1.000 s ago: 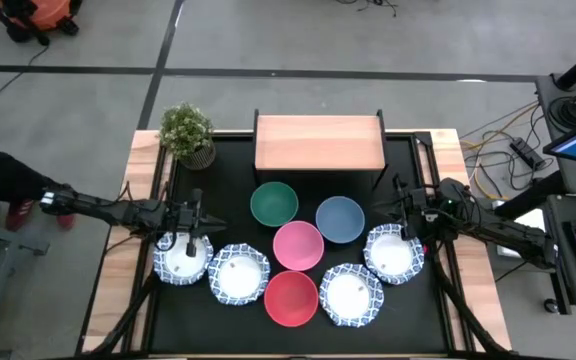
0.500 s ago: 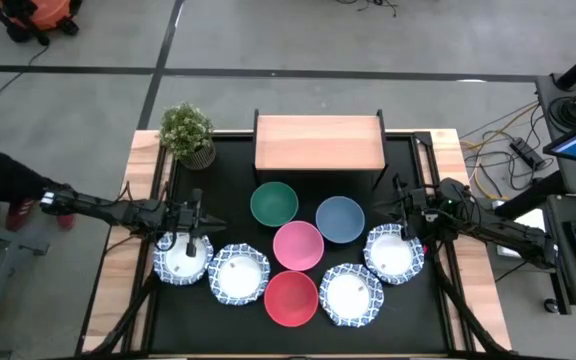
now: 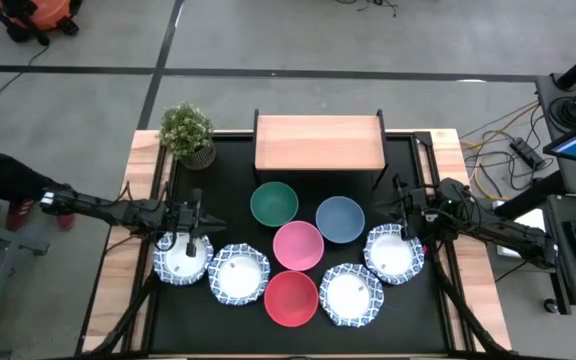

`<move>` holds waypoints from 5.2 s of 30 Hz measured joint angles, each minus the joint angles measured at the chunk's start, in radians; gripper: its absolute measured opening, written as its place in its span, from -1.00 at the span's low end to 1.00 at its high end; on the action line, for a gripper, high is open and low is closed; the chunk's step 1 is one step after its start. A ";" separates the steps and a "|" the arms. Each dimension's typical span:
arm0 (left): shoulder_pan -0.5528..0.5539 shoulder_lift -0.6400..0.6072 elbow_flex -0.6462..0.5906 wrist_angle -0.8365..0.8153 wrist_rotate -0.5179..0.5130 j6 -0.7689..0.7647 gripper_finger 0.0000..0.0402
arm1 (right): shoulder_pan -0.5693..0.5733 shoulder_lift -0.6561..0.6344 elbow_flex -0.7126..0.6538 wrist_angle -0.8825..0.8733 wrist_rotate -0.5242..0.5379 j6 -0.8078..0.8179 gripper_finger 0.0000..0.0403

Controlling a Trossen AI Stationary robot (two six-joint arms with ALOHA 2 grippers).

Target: Place and stack bowls onto a shelf

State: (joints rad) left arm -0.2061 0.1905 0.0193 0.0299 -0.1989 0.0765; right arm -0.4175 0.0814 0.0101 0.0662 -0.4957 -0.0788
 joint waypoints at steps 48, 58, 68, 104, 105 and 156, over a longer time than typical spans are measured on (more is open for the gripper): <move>0.001 0.077 -0.001 0.582 -0.227 -0.450 -0.81 | 0.108 0.383 0.355 0.274 0.258 0.376 -0.79; -0.022 0.368 0.087 0.633 -0.154 -0.450 -0.81 | 0.236 0.431 0.484 0.208 0.050 0.185 -0.79; -0.104 0.678 0.694 -0.174 -0.015 -0.501 -0.81 | 0.350 0.411 0.558 0.195 0.043 0.166 -0.79; 0.112 1.456 1.188 -0.853 -0.045 0.049 -0.39 | 0.478 0.413 0.539 -0.019 0.052 0.131 -0.79; 0.117 1.461 1.188 -0.835 -0.045 0.063 -0.39 | 0.478 0.413 0.539 -0.019 0.052 0.131 -0.79; 0.318 1.506 1.787 -1.123 0.102 0.504 -1.00 | 0.478 0.413 0.535 -0.068 0.052 0.131 -0.79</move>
State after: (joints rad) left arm 0.1121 1.6966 1.8064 -1.0929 -0.0967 0.5809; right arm 0.0608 0.4946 0.5449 -0.0017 -0.4435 0.0521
